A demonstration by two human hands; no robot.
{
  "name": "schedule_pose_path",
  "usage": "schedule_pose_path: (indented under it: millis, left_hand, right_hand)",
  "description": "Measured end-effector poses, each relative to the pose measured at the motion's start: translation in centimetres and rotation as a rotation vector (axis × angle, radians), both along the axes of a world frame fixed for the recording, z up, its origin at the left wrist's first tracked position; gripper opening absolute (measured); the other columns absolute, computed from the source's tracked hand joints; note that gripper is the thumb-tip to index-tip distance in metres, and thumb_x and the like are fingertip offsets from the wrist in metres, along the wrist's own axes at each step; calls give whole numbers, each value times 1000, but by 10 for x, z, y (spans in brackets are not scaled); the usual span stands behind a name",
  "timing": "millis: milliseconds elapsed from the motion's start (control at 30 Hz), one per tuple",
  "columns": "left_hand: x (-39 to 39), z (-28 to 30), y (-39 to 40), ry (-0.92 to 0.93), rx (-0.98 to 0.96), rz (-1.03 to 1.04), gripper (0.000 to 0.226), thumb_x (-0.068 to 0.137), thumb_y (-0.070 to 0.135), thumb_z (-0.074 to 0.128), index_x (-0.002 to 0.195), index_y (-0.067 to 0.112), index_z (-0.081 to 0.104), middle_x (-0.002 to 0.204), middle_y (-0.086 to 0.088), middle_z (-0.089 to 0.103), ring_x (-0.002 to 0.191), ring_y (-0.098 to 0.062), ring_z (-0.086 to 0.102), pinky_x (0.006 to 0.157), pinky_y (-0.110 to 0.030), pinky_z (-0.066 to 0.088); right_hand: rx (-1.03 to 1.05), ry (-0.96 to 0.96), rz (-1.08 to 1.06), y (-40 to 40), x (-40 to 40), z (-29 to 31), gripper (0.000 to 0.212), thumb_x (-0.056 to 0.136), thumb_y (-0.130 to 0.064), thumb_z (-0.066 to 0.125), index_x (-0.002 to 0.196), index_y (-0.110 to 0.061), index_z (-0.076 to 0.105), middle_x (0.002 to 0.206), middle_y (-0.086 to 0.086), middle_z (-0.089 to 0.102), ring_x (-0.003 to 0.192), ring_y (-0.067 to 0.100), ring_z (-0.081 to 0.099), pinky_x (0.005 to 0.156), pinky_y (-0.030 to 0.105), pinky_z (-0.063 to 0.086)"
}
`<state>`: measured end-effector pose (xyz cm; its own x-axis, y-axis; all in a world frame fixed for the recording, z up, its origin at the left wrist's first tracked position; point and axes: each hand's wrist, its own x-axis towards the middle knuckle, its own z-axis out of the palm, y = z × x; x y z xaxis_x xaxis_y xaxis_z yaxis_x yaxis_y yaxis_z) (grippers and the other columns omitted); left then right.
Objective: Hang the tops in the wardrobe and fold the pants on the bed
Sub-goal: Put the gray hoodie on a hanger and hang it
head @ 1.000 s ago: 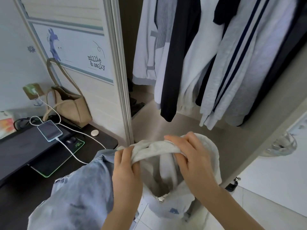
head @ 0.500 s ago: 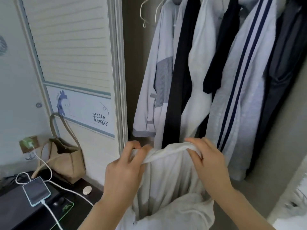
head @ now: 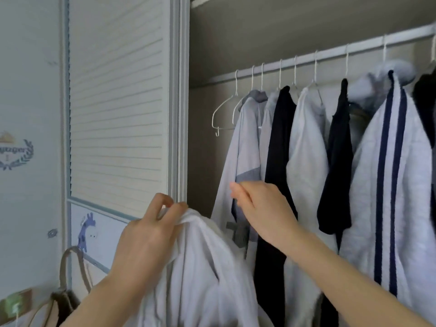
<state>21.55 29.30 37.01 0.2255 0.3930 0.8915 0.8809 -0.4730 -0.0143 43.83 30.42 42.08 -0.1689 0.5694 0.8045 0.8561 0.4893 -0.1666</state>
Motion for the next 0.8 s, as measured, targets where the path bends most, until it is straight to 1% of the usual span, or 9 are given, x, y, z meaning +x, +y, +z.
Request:
schedule_pose_path:
  millis: [67, 167, 267, 400, 500, 600, 667, 733, 800]
  left_hand:
    - [0, 9, 18, 14, -19, 8, 28, 85, 13, 60, 108, 28, 54, 105, -1, 51, 40, -28, 50, 36, -34, 46]
    - [4, 30, 44, 76, -26, 76, 47, 66, -2, 82, 103, 22, 65, 100, -3, 55, 41, -29, 53, 37, -34, 48]
    - [7, 52, 65, 78, 2, 129, 40, 68, -2, 81, 99, 19, 68, 98, -4, 56, 41, -29, 54, 37, -34, 47]
    - [10, 61, 88, 85, 14, 127, 35, 72, 0, 78, 101, 19, 69, 97, -4, 56, 40, -30, 54, 39, -36, 50]
    - [10, 59, 103, 101, 32, 126, 27, 76, 6, 78, 98, 19, 71, 94, -4, 58, 37, -28, 53, 37, -36, 49]
    - [5, 56, 110, 108, 53, 157, 20, 78, 14, 64, 95, 20, 71, 92, -3, 58, 35, -27, 51, 34, -33, 46]
    - [2, 55, 114, 111, 73, 173, 21, 77, 18, 58, 94, 21, 71, 91, -3, 58, 36, -28, 50, 33, -32, 44]
    - [0, 55, 116, 118, 96, 182, 26, 83, 25, 48, 94, 21, 71, 91, -3, 58, 36, -28, 50, 33, -31, 43]
    - [-1, 54, 118, 120, 111, 189, 35, 84, 31, 40, 94, 20, 72, 91, -3, 59, 36, -29, 51, 33, -31, 43]
  right_hand:
    - [118, -101, 2, 34, -13, 45, 40, 100, -38, 34, 70, -16, 49, 72, -3, 54, 72, 15, 52, 63, 34, 45]
    - [304, -260, -107, 90, -29, 119, 18, 99, -21, 42, 102, -12, 57, 102, 5, 54, 97, 22, 50, 73, 33, 43]
    - [335, -307, -264, 141, -43, 184, 26, 93, -8, 49, 118, -4, 49, 120, 14, 48, 112, 31, 45, 88, 37, 42]
    - [258, -304, -440, 190, -53, 218, 46, 86, -7, 59, 126, 4, 40, 125, 19, 44, 117, 35, 43, 96, 40, 38]
    - [46, -121, -485, 219, -47, 224, 56, 87, -7, 57, 135, 6, 31, 135, 21, 38, 124, 39, 41, 100, 44, 38]
    - [-103, 42, -555, 240, -33, 229, 61, 90, -13, 52, 142, 5, 25, 144, 25, 30, 130, 40, 34, 102, 42, 35]
    - [-120, 91, -627, 248, -23, 230, 56, 93, -12, 48, 142, 6, 28, 143, 22, 35, 128, 39, 34, 97, 39, 38]
    - [-148, 108, -706, 254, -14, 229, 48, 90, -8, 47, 136, 4, 41, 137, 21, 43, 125, 39, 34, 91, 44, 41]
    - [-217, 113, -764, 258, -10, 226, 44, 84, -3, 44, 127, -4, 55, 132, 21, 48, 121, 39, 34, 90, 48, 39]
